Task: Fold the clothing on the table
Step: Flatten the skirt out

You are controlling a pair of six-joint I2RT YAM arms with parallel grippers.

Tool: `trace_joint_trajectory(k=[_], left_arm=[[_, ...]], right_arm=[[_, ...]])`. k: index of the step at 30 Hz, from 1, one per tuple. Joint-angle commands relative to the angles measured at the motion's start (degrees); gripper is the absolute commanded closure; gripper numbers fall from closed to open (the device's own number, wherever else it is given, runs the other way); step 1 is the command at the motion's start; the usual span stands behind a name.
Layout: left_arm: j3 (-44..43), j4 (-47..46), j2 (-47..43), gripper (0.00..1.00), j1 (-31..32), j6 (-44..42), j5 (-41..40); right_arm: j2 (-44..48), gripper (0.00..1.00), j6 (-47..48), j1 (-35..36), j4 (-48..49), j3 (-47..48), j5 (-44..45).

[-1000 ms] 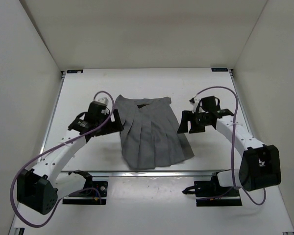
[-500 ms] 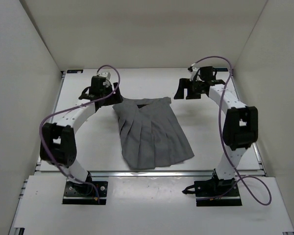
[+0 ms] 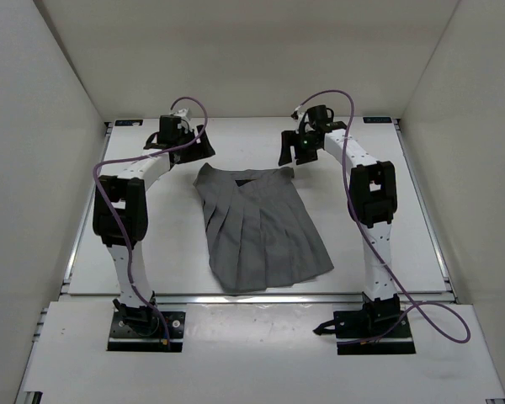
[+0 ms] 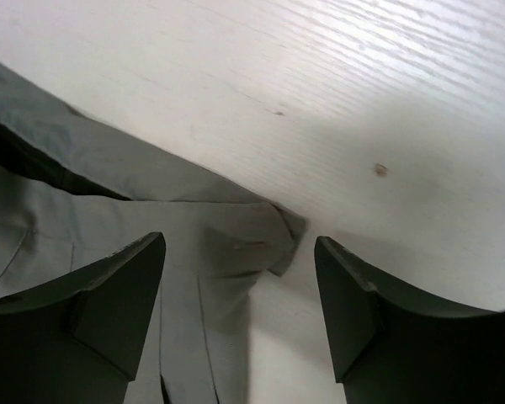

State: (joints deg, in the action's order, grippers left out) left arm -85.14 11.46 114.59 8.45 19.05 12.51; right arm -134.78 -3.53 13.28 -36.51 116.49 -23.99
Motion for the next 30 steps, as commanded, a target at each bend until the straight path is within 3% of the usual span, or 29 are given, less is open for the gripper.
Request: trace_joint_trajectory(k=[1,5,15,25,28,30], left_arm=[[-1.08,-2.06,-0.24,0.15,-2.11,1.60,3.30],[0.77,-1.97,-0.42,0.15,-1.51,0.38,3.04],[6.56,-1.44,-3.40,0.14,-1.24,-0.94,4.27],[6.23,-0.04,-3.58,0.16,0.43,-2.08,2.96],[5.43,0.13,-2.44,0.24,0.69,-1.56,2.96],[4.81,0.13,-2.00,0.36,1.04,-1.30,2.17]], right_arm=[[-1.27,0.32,-1.74,-1.68,-3.91,3.66,1.48],[-0.13,0.30,-0.69,-0.45,-4.53,1.82,5.44],[-2.24,0.29,-2.27,-0.27,-3.22,1.02,-0.10],[-5.14,0.41,-1.31,0.95,-4.09,1.81,0.34],[-5.23,0.44,-0.96,1.31,-3.92,2.16,0.78],[-5.32,0.46,-1.30,1.75,-3.92,1.91,0.61]])
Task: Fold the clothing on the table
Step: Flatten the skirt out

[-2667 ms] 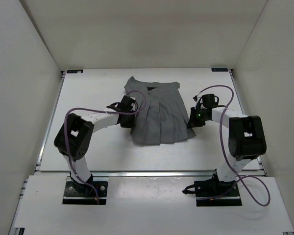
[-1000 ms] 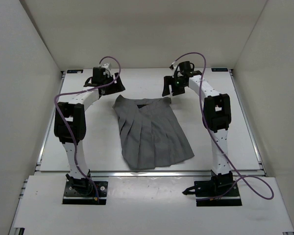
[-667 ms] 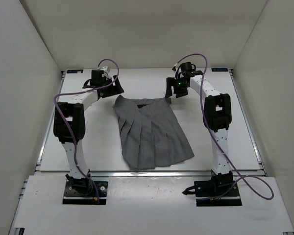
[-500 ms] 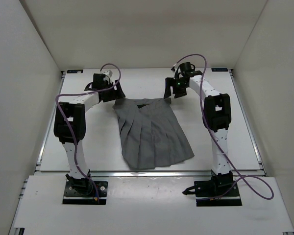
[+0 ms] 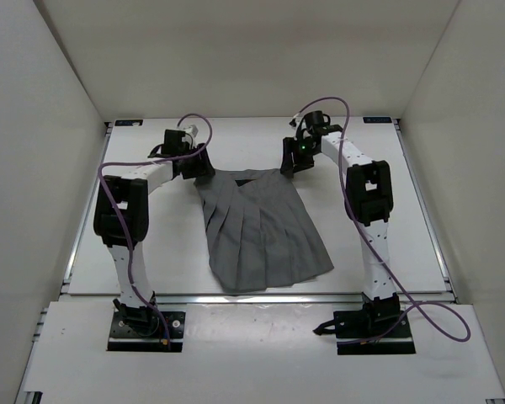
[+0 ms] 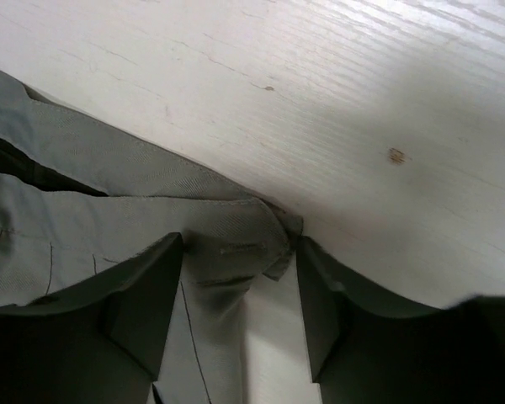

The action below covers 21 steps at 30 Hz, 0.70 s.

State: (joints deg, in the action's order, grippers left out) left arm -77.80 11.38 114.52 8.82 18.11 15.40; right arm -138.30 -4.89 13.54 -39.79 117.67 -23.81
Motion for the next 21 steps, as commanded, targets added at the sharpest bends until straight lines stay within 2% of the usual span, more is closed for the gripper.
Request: trace_joint_trajectory(k=[1,3,4,6,7,9,10,11,16,20,21], left_arm=[[-2.79,0.14,-1.58,0.37,0.76,-0.09,-0.63],[-3.32,0.05,-1.06,0.46,0.50,0.26,-0.72],[-3.50,0.40,-0.97,0.49,0.58,0.26,-0.98],[-4.19,0.66,-0.53,0.61,0.76,0.18,-1.33],[-4.46,1.19,-0.35,0.66,0.41,-0.09,-2.03],[-5.34,1.89,0.09,0.85,0.85,-0.09,-2.65],[-5.87,2.42,0.44,0.95,1.11,-0.26,-3.18],[-5.79,2.51,0.62,1.00,1.03,-0.53,-3.36],[-7.19,3.48,0.00,1.00,1.29,-1.76,-4.23],[-10.43,4.09,0.44,1.00,0.77,-2.38,-6.07],[-13.49,4.53,1.31,1.00,1.20,-2.29,-7.13]], right_arm=[[-1.71,0.51,0.05,1.75,-0.81,0.98,0.52],[-1.71,0.54,-0.04,1.66,-1.51,0.72,1.31],[-1.80,0.59,0.40,1.75,-1.34,1.07,1.84],[-1.71,0.65,0.49,2.19,-1.78,0.81,3.24],[-1.88,0.71,0.84,2.28,-1.87,0.81,3.51],[-2.24,0.82,0.93,2.11,-2.04,0.98,4.47],[-2.41,0.93,1.10,2.54,-2.31,1.07,4.91],[-2.24,1.00,0.93,2.37,-2.48,1.07,5.79],[1.09,1.00,1.45,0.36,-2.92,2.74,9.22],[6.90,1.00,2.16,-4.82,-2.05,3.53,7.21],[7.77,1.00,2.33,-6.84,-1.44,5.27,5.98]])
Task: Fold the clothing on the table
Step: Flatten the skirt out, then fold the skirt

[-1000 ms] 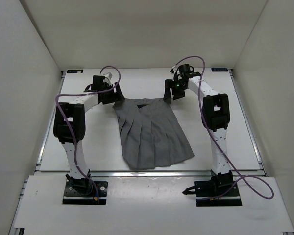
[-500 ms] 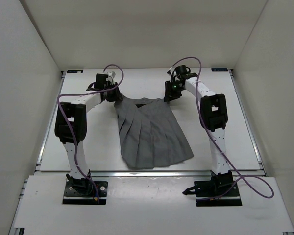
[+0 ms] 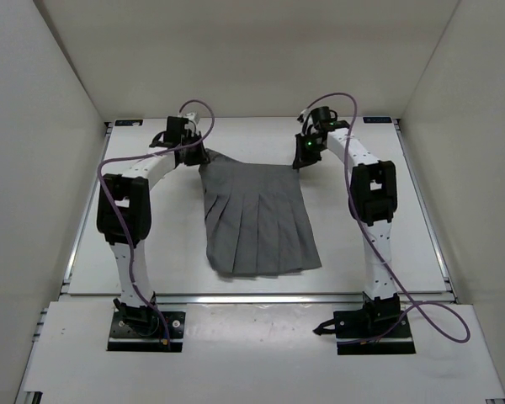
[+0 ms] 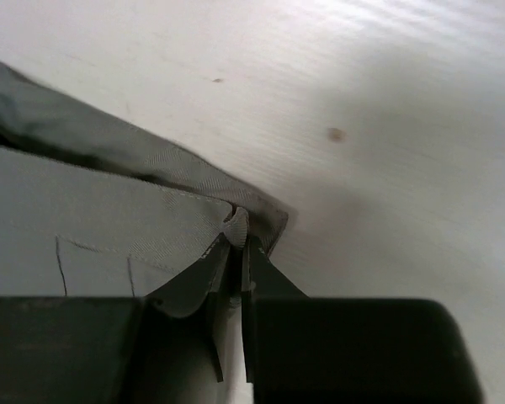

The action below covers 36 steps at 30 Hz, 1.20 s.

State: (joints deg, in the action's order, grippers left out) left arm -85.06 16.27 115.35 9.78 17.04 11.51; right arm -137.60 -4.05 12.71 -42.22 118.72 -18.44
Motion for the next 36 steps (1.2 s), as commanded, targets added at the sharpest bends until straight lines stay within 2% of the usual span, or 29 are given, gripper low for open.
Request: trace_joint_trajectory(k=[1,5,7,10,12,13,15,16,17,18,19,21,24,28,31,36], left_arm=[[-10.44,0.59,1.10,1.00,0.59,-1.83,-3.94],[-29.50,4.11,4.00,1.00,2.43,-4.38,-6.76],[-33.92,3.42,1.56,1.00,3.40,-4.21,-7.82],[-33.61,2.54,-4.15,1.00,5.41,-5.00,-9.48],[-26.61,1.49,-10.81,1.00,7.53,-6.83,-11.15],[-24.56,1.31,-14.24,1.00,9.19,-7.45,-13.51],[-11.44,-0.18,-20.47,1.00,11.30,-8.25,-15.10],[-7.62,-1.67,-25.30,1.00,12.18,-8.16,-15.89],[0.69,-1.94,-27.87,1.00,14.19,-7.90,-16.51],[9.12,-3.34,-33.29,1.00,15.78,-6.85,-18.26],[13.30,-3.96,-38.74,1.00,16.58,-6.58,-19.84],[26.55,-2.05,-46.57,1.00,19.47,-3.61,-21.08],[37.47,4.18,-57.92,1.00,19.40,2.18,-19.16],[46.10,6.41,-64.46,1.00,14.84,5.72,-16.35],[47.61,2.90,-61.23,1.00,9.83,5.46,-14.06],[45.60,2.71,-52.25,1.00,9.12,6.69,-18.36]], right_arm=[[7.69,1.00,0.37,-6.90,1.95,6.68,0.77],[10.76,1.00,-0.87,-12.62,3.54,18.02,-4.15],[16.36,1.00,0.71,-14.99,4.42,21.72,-3.89],[25.85,1.00,2.82,-15.70,5.30,18.94,-3.45],[31.67,1.00,3.70,-15.52,6.00,11.66,-4.06],[36.65,0.99,5.79,-15.00,7.75,4.49,-3.63],[43.98,1.00,8.44,-13.07,10.38,-14.21,0.05],[49.13,1.00,10.28,-11.06,11.62,-19.17,2.24],[53.97,1.00,10.38,-9.73,12.24,-28.01,3.66],[56.37,1.00,9.34,-9.55,13.81,-37.58,3.58],[61.35,1.00,8.81,-9.11,15.48,-41.68,1.84],[68.84,1.00,5.56,-8.49,16.55,-57.12,-2.03],[78.87,1.00,2.32,-5.51,15.16,-69.20,-1.61],[77.93,1.00,0.10,-5.77,16.71,-73.98,-6.42],[70.73,1.00,0.01,-5.68,21.11,-71.89,-7.58],[53.09,1.00,1.06,-3.93,23.59,-60.83,-10.74]])
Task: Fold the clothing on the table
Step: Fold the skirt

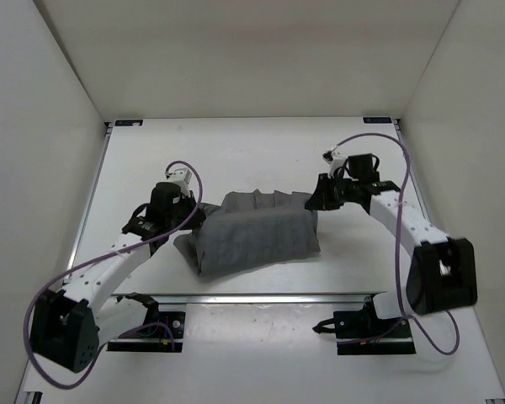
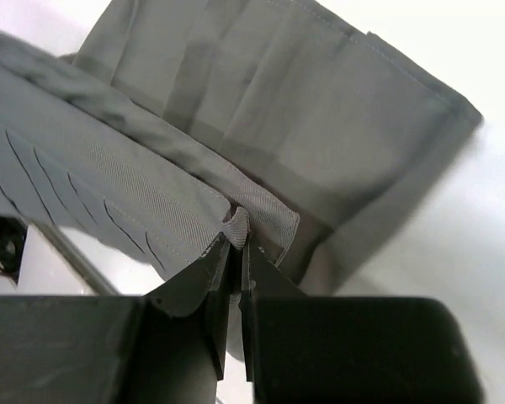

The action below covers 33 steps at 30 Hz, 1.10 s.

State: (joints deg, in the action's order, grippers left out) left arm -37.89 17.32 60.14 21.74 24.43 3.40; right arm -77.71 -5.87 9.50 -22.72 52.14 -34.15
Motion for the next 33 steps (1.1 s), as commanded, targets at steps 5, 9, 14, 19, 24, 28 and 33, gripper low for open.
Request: trace_joint_trajectory(k=[5,9,14,19,24,28,33], left_arm=[[-2.28,4.74,6.57,1.00,-1.96,4.57,-11.66],[-0.17,4.30,9.02,0.99,-0.47,7.57,-10.44],[-3.32,3.94,16.40,0.34,-2.13,8.01,-10.34],[-8.42,3.69,15.98,0.01,-4.41,6.08,-13.67],[-15.54,6.49,13.17,0.10,-6.36,3.09,-14.74],[-15.12,5.28,6.77,0.69,-2.06,4.30,-12.20],[-7.22,0.71,4.11,1.00,5.14,10.98,-5.08]], right_arm=[[-20.25,1.00,3.14,0.96,5.05,17.90,2.61],[-27.56,1.00,2.44,1.40,5.84,21.33,1.55],[-31.89,0.48,3.93,-0.09,2.07,25.81,0.58],[-29.96,0.15,5.34,-1.41,-1.53,31.17,2.59],[-26.18,0.10,9.56,-3.52,-3.30,30.23,2.15],[-20.03,0.10,10.79,-5.36,-1.81,21.53,2.69],[-16.33,0.03,12.20,-4.23,1.53,8.79,3.57]])
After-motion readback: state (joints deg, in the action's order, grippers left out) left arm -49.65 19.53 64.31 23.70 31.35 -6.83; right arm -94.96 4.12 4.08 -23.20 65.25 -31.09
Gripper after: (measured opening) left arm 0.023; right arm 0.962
